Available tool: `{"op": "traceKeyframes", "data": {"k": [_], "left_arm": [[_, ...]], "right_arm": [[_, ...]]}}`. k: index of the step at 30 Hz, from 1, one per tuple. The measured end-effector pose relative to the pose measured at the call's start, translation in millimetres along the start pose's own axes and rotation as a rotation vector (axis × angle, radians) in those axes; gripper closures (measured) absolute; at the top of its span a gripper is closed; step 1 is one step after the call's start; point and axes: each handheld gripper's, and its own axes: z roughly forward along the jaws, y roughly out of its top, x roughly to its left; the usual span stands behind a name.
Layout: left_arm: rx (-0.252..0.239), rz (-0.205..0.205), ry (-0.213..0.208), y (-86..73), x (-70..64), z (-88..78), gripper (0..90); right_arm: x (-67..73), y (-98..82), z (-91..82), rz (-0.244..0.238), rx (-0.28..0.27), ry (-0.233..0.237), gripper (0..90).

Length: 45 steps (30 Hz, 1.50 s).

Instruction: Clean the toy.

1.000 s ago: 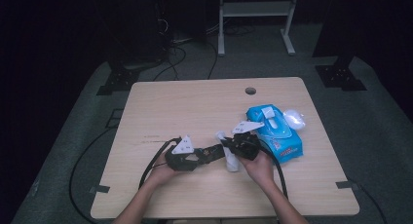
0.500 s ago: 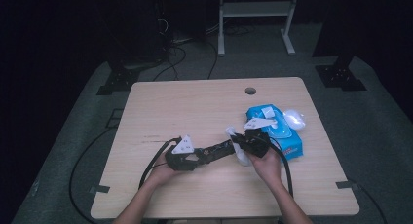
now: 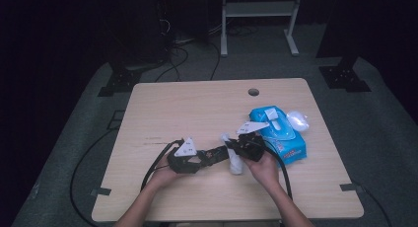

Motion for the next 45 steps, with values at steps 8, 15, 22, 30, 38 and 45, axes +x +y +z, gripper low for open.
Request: {"op": "traceKeyframes", "data": {"k": [8, 15, 22, 30, 38, 45], "left_arm": [[0.001, -0.001, 0.003, 0.8, -1.1, 1.0, 58.4], [-0.004, -0.005, 0.0, 0.3, -0.9, 1.1, 58.3], [-0.003, -0.003, 0.001, 0.4, -0.2, 1.3, 58.3], [-0.001, -0.006, 0.0, 0.2, -0.8, 0.9, 58.3], [-0.002, 0.003, -0.001, 1.7, -0.9, 3.0, 58.2], [-0.007, -0.006, -0.001, 1.1, -1.5, 3.1, 58.3]], "right_arm": [[-21.0, -7.8, -11.6, 0.043, 0.012, -0.075, 84.5], [-21.6, -11.5, -12.3, 0.056, -0.013, -0.047, 84.5], [-9.5, -4.5, -11.7, 0.054, -0.032, 0.009, 84.4], [31.3, 8.0, 16.8, -0.052, 0.003, 0.1, 84.5], [5.2, 2.9, 2.5, -0.035, 0.017, 0.002, 84.5], [32.8, 10.5, 21.1, -0.027, 0.001, 0.141, 84.4]]}}
